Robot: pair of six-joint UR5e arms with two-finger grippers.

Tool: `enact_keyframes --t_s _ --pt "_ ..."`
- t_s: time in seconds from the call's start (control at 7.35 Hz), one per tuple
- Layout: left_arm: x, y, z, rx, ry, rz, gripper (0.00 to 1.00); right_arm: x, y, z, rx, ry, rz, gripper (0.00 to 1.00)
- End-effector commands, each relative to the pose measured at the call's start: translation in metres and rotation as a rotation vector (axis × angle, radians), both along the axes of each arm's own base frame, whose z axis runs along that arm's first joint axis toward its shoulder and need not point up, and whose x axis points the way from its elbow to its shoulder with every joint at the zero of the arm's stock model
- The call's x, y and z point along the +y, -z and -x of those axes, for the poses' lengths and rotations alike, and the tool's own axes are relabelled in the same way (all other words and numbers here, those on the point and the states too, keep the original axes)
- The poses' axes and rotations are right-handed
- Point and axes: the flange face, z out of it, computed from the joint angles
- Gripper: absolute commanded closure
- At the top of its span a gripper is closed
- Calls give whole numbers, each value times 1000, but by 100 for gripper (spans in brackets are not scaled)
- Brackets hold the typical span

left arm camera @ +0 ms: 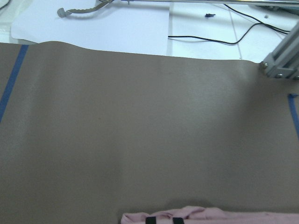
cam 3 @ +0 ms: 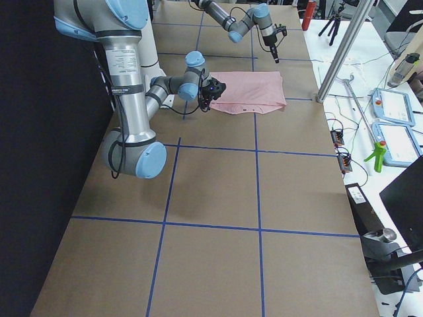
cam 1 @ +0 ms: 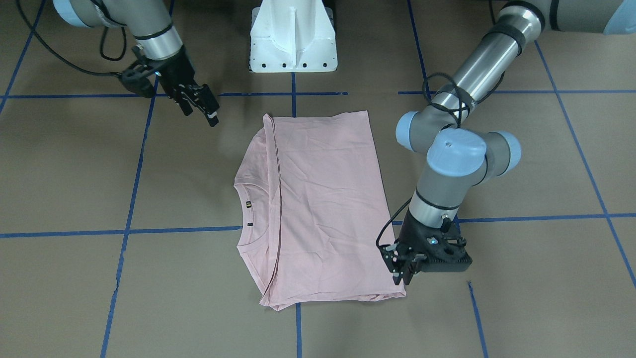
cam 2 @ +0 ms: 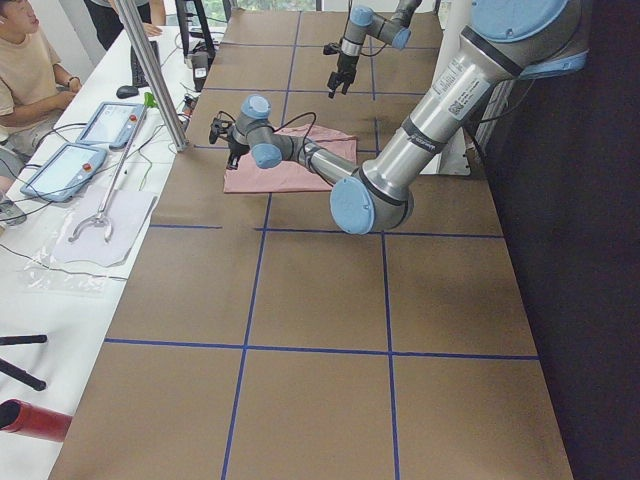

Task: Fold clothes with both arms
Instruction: 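Lower the right gripper to the shirt's collar corner nearest the robot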

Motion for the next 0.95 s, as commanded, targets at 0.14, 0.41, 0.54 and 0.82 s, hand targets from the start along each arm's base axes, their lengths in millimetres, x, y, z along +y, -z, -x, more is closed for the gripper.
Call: enact_keyframes --t_s 0.14,0.41,0.54,0.82 --pt "14 4 12 3 -15 19 69 20 23 86 -7 25 20 7" --pt "15 -1 13 -1 -13 22 69 17 32 113 51 33 37 11" --pt "15 -1 13 -2 -13 23 68 14 23 122 73 33 44 13" --pt "15 -3 12 -3 -15 25 68 11 20 131 86 33 47 18"
